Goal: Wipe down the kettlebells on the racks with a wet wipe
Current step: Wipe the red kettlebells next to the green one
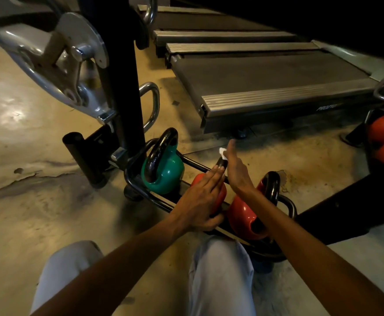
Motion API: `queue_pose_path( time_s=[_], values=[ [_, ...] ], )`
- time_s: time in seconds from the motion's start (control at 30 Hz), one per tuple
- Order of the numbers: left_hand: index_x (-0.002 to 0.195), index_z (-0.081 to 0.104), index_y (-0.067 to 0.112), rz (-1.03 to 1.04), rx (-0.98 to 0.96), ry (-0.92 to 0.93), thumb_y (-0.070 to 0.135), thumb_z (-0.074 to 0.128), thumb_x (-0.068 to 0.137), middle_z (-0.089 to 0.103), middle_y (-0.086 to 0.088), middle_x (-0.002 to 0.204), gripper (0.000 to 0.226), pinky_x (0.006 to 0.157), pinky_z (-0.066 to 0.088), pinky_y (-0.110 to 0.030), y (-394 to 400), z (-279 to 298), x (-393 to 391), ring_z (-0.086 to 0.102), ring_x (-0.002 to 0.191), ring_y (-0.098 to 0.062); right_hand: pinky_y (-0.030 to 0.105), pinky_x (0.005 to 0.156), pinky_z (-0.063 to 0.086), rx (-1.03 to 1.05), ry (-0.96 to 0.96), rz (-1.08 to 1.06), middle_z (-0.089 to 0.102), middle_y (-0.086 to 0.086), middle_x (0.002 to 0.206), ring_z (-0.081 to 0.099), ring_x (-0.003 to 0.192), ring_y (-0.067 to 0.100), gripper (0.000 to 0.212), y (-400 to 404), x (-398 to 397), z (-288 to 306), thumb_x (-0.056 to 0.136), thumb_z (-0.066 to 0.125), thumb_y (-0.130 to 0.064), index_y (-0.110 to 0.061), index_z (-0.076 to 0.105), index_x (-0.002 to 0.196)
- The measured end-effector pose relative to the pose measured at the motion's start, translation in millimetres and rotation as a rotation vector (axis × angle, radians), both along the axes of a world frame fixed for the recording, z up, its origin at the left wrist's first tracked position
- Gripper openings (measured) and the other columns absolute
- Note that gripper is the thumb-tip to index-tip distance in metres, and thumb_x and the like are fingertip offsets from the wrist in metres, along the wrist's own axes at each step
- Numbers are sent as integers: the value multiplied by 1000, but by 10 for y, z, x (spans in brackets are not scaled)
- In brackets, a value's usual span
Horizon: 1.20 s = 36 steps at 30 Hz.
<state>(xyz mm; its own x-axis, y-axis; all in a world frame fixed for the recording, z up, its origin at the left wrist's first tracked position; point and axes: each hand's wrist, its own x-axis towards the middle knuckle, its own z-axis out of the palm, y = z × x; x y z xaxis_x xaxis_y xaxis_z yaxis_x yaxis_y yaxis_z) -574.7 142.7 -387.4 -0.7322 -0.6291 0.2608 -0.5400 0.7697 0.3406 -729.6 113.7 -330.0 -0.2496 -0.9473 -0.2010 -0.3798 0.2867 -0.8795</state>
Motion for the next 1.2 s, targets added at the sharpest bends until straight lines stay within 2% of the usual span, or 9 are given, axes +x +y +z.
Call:
queue_pose_path(
  time_s=[0.07, 0.17, 0.27, 0.47, 0.73, 0.83, 0.97, 1.1, 1.2],
  values=[
    [165, 15, 2, 12, 1, -8, 55, 57, 93, 6, -18, 174, 99, 131, 17, -46, 6, 0, 1, -2, 162, -27, 31, 98, 38, -46, 177, 98, 64, 7, 139, 58, 126, 19, 100, -101, -201, -2, 93, 4, -85, -20, 66, 138],
    [166, 15, 4, 24, 8, -18, 58, 53, 95, 6, -17, 174, 97, 130, 20, -48, 12, -19, -6, -1, 163, -27, 38, 98, 46, -53, 302, 287, 73, 4, 119, 64, 105, 11, 96, -262, -433, -15, 93, 7, -86, -23, 78, 114],
    [165, 19, 4, 33, -11, -17, 58, 54, 95, 10, -17, 174, 96, 130, 20, -47, -6, -21, -14, 3, 162, -28, 43, 95, 52, -77, 347, 466, 76, -3, 99, 69, 95, 12, 85, -421, -467, -1, 98, 15, -80, -23, 78, 92],
    [165, 19, 5, 34, -18, -28, 56, 56, 96, 11, -18, 173, 94, 127, 16, -42, -3, -2, 3, 7, 161, -31, 37, 84, 47, -6, 380, 557, 74, -4, 77, 67, 78, 7, 88, -632, -387, 33, 109, 14, -63, -15, 78, 72],
    [164, 23, 2, 25, -43, -22, 55, 57, 95, 11, -19, 173, 93, 129, 9, -41, -12, -16, -10, 2, 162, -29, 34, 85, 45, 119, 430, 669, 74, 7, 81, 67, 89, 20, 96, -706, -228, 173, 108, 11, -63, -2, 77, 74],
    [163, 24, 1, 23, -53, -19, 54, 59, 95, 14, -21, 172, 93, 129, 10, -41, -14, -15, -6, 4, 161, -30, 36, 85, 49, 87, 546, 681, 73, 4, 81, 69, 86, 20, 92, -675, -227, 161, 106, 12, -68, -9, 76, 75],
    [163, 24, 0, 14, -57, -4, 52, 57, 94, 11, -21, 173, 93, 131, 14, -42, -22, -19, -4, 3, 162, -31, 34, 86, 47, 133, 489, 694, 74, 0, 87, 68, 90, 16, 91, -604, -202, 181, 104, 9, -69, -15, 77, 79],
    [164, 23, 2, 22, -31, 4, 54, 55, 94, 13, -20, 173, 92, 130, 20, -47, -11, -44, -1, 3, 162, -30, 34, 79, 47, -17, 575, 656, 74, -4, 88, 67, 83, 6, 81, -490, -295, 137, 106, 14, -67, -20, 77, 85],
    [164, 21, 2, 18, -24, 26, 54, 54, 94, 8, -18, 174, 94, 129, 23, -48, -15, -66, -5, 0, 163, -27, 35, 91, 50, -167, 510, 580, 74, -4, 112, 65, 102, 4, 73, -293, -463, 10, 106, 18, -67, -24, 76, 113]
  ],
)
